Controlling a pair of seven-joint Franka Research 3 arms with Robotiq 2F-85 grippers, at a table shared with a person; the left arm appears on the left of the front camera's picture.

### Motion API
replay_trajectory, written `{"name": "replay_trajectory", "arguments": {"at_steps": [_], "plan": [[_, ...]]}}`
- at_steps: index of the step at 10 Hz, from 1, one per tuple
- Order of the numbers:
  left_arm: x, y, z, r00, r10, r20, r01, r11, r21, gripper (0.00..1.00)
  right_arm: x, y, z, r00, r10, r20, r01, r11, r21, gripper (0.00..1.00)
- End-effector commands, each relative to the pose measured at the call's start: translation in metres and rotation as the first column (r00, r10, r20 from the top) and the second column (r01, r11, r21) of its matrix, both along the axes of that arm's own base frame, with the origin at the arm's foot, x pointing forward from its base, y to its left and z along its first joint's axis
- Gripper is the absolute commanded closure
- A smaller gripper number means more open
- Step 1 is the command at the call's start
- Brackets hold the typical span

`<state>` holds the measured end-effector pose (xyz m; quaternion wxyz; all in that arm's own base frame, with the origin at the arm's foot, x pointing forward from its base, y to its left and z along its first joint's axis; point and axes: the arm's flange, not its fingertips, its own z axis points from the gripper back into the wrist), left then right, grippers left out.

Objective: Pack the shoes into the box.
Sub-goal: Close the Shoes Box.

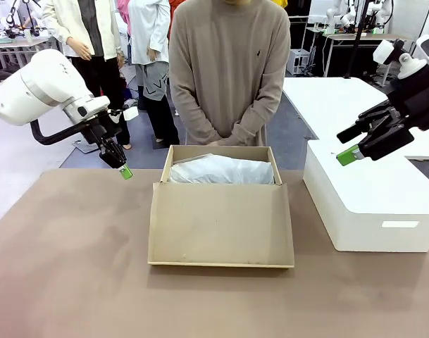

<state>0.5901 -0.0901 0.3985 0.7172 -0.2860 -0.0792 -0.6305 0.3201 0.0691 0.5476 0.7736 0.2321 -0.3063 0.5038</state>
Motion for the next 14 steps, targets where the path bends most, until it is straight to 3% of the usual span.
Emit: {"name": "replay_trajectory", "arguments": {"at_steps": [1,7,14], "plan": [[-0.001,0.001,0.003,1.0,-0.001,0.004,0.001,1.0,0.003,1.0,0.003,0.0,0.0,1.0,0.024,0.016,-0.024,0.999,0.033,0.0],[0.007,-0.015,-0.039,0.997,0.059,-0.046,-0.061,0.998,-0.035,1.0,0.003,0.0,0.0,1.0,0.024,0.016,-0.024,0.999,0.033,0.0],[0.005,-0.033,-0.082,0.98,-0.049,-0.195,0.028,0.994,-0.11,1.0,0.003,0.0,0.0,1.0,0.024,0.016,-0.024,0.999,0.033,0.0]]}}
